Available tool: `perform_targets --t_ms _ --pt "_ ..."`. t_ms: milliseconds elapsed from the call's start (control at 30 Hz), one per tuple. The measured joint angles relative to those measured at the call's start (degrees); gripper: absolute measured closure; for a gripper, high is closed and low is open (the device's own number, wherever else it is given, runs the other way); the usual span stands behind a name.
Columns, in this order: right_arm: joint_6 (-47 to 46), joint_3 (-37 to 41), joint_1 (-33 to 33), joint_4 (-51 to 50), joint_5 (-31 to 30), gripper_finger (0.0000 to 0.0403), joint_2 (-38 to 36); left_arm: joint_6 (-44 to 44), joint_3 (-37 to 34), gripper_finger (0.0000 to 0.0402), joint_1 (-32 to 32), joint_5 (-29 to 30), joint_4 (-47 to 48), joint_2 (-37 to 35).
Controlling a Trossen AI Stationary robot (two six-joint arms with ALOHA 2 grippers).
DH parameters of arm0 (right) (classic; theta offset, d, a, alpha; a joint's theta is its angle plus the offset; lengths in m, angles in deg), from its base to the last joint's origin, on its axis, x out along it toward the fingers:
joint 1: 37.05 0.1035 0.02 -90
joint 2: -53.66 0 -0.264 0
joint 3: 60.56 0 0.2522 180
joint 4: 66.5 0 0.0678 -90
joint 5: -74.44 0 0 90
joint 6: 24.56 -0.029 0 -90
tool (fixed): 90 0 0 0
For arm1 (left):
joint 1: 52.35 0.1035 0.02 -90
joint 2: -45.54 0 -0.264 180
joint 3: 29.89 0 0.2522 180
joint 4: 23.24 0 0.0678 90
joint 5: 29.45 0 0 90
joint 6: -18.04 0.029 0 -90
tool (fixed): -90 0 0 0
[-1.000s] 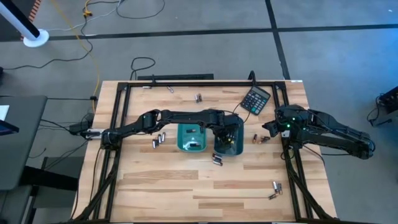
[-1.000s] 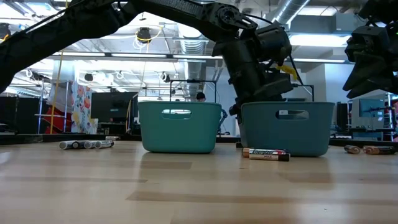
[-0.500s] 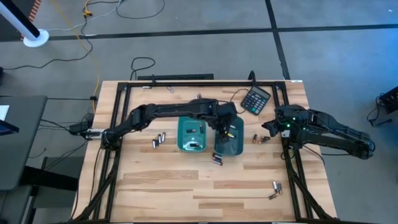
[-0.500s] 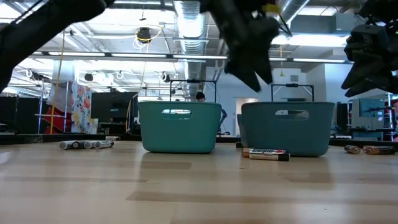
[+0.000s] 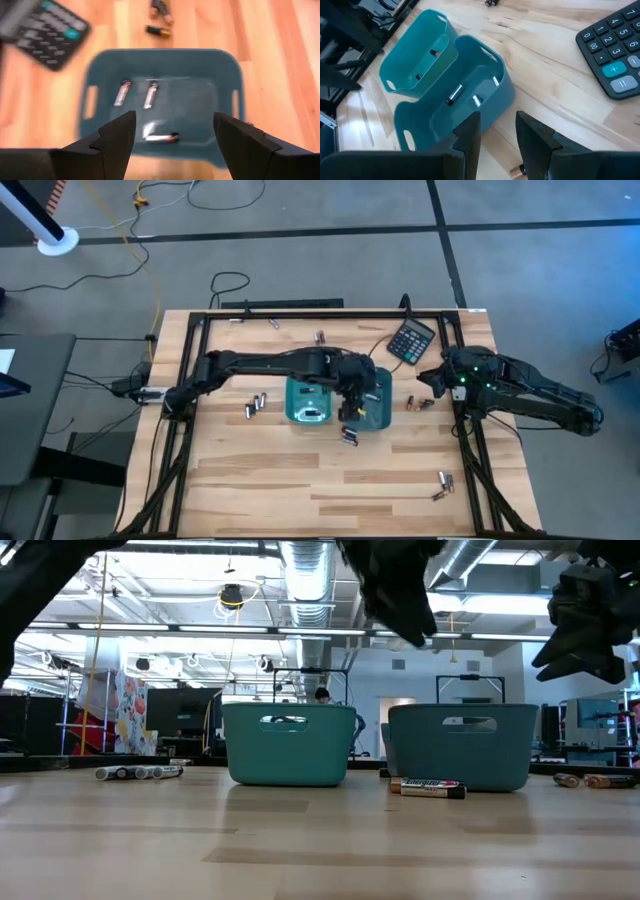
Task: Sort batteries
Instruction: Put the black battery into the green bin
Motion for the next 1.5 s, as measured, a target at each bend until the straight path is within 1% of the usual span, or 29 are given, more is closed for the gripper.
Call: perform_targets --t_ms 100,200,300,433,533,600,667,733,867,933,1033,1133,1333,1500 --pt "2.2 0.0 0.02 -0.04 2.17 0.0261 0.0 -1.62 -5.11 0.014 -0.3 -1.19 -3.03 -0.8" --pt "2.27 0.0 0.03 -0.1 2.83 0.0261 0.41 -3.25 -11.89 0.014 -0.23 -1.39 -10.18 -3.32" --pt "2.45 0.0 0.42 -0.02 2.83 0.0262 1.25 -5.39 -21.39 0.014 -0.09 -1.26 -21.47 -8.23" --pt "4.35 -0.29 1.84 -0.39 2.92 0.0262 3.92 -9.36 -36.83 0.014 0.08 -0.24 -34.84 -17.41" --pt "6.41 -1.77 3.36 -1.22 2.93 0.0262 7.56 -13.97 -48.34 0.014 0.51 2.71 -42.63 -24.26" --pt "7.8 -2.99 4.15 -3.77 3.11 0.0262 10.64 -16.89 -55.13 0.014 0.58 3.97 -46.87 -28.6" --pt "9.49 -4.49 5.08 -6.32 3.11 0.0262 14.46 -19.46 -60.42 0.014 0.12 4.43 -51.76 -32.83" --pt "11.12 -5.55 5.87 -9.26 3.11 0.0262 19.06 -21.79 -64.66 0.014 -0.28 4.48 -53.62 -36.56" --pt "11.87 -6.88 7.48 -10.55 3.11 0.0262 28.57 -24.61 -69.33 0.014 -1.3 6.7 -53.92 -42.02" --pt "12.78 -8.04 8.03 -12.19 3.11 0.0262 33.61 -25.43 -69.74 0.014 -1.79 7.87 -53.44 -43.67" --pt "13.39 -10.24 8.25 -15.98 3.11 0.0262 41.02 -25.27 -69.76 0.014 -2.12 8.13 -53.06 -45.0" --pt "17.83 -11.83 7.89 -19.44 3.09 0.0262 47.06 -25.17 -69.76 0.014 -2.12 8.21 -52.84 -45.08" --pt "22.97 -12.0 6.52 -17.75 2.92 0.0262 54.29 -25.17 -69.76 0.014 -2.12 8.29 -52.53 -44.78" --pt "23.73 -12.0 3.66 -17.13 2.78 0.0265 58.41 -25.17 -69.76 0.0141 -2.12 8.33 -52.25 -44.79"
